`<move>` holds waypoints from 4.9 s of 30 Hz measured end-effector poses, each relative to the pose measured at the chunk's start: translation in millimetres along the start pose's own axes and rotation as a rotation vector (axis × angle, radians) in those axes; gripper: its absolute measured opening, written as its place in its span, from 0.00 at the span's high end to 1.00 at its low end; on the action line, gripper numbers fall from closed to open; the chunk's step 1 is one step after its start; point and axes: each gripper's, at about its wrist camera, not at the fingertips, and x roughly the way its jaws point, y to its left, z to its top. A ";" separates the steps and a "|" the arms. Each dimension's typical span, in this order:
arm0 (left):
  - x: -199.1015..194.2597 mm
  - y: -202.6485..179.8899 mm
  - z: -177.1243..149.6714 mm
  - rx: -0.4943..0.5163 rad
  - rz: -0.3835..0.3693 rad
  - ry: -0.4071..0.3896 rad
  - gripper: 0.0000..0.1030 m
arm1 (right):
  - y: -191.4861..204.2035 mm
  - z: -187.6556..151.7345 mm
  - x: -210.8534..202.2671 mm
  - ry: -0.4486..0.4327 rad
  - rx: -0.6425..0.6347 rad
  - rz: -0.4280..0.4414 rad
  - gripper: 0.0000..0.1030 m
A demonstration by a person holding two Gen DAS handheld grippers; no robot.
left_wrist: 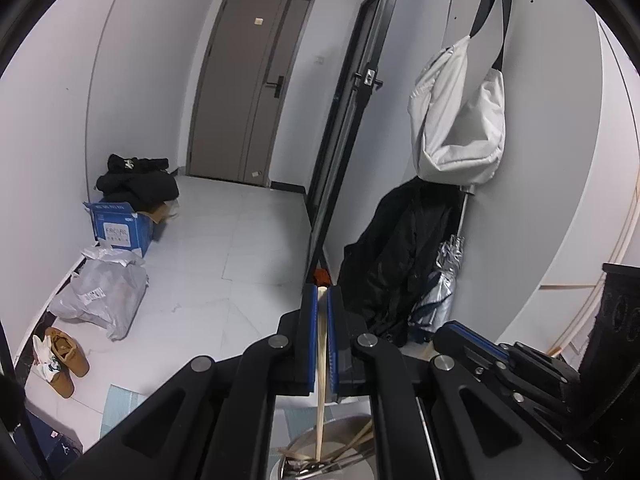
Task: Organize utensils
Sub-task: 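Lower both chopsticks into the white holder and open both grippers, then move both open grippers back down to the remaining chopsticks, then close the right gripper on one chopstick while the left gripper grasps another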
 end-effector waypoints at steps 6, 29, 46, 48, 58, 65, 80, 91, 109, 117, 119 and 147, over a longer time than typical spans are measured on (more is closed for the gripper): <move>1.0 -4.3 -3.5 0.018 -0.030 0.059 0.99 | 1.8 -7.9 4.8 0.032 0.013 0.024 0.94; -52.8 10.4 -12.1 -0.098 0.063 0.102 0.19 | 13.3 -36.0 -40.4 0.102 0.091 -0.011 0.56; -107.6 6.9 -40.5 -0.054 0.211 0.015 0.01 | 61.8 -55.3 -96.4 -0.004 0.073 -0.064 0.24; -111.4 11.4 -48.9 -0.051 0.227 0.004 0.01 | 67.3 -62.8 -100.6 -0.015 0.067 -0.074 0.22; -116.5 30.3 -86.3 -0.023 0.275 -0.001 0.01 | 96.5 -105.3 -91.1 0.030 -0.013 -0.159 0.12; -112.0 60.5 -113.3 -0.062 0.304 0.032 0.01 | 114.3 -140.1 -68.3 0.136 -0.035 -0.152 0.12; -94.8 111.6 -143.3 -0.121 0.332 0.169 0.01 | 127.1 -207.6 18.8 0.471 0.037 -0.125 0.13; -93.4 141.6 -148.9 -0.286 0.316 0.260 0.01 | 134.1 -241.0 68.9 0.642 0.027 -0.148 0.38; -96.3 153.9 -147.0 -0.355 0.304 0.274 0.01 | 151.8 -242.2 83.0 0.749 -0.116 -0.220 0.63; -96.3 155.3 -147.5 -0.366 0.311 0.275 0.01 | 157.0 -236.0 108.1 0.795 -0.065 -0.228 0.69; -95.9 155.5 -147.8 -0.366 0.315 0.277 0.01 | 158.5 -235.0 110.6 0.788 -0.060 -0.219 0.71; -95.9 155.5 -148.9 -0.398 0.320 0.284 0.01 | 140.5 -221.2 108.9 0.822 0.067 -0.141 0.76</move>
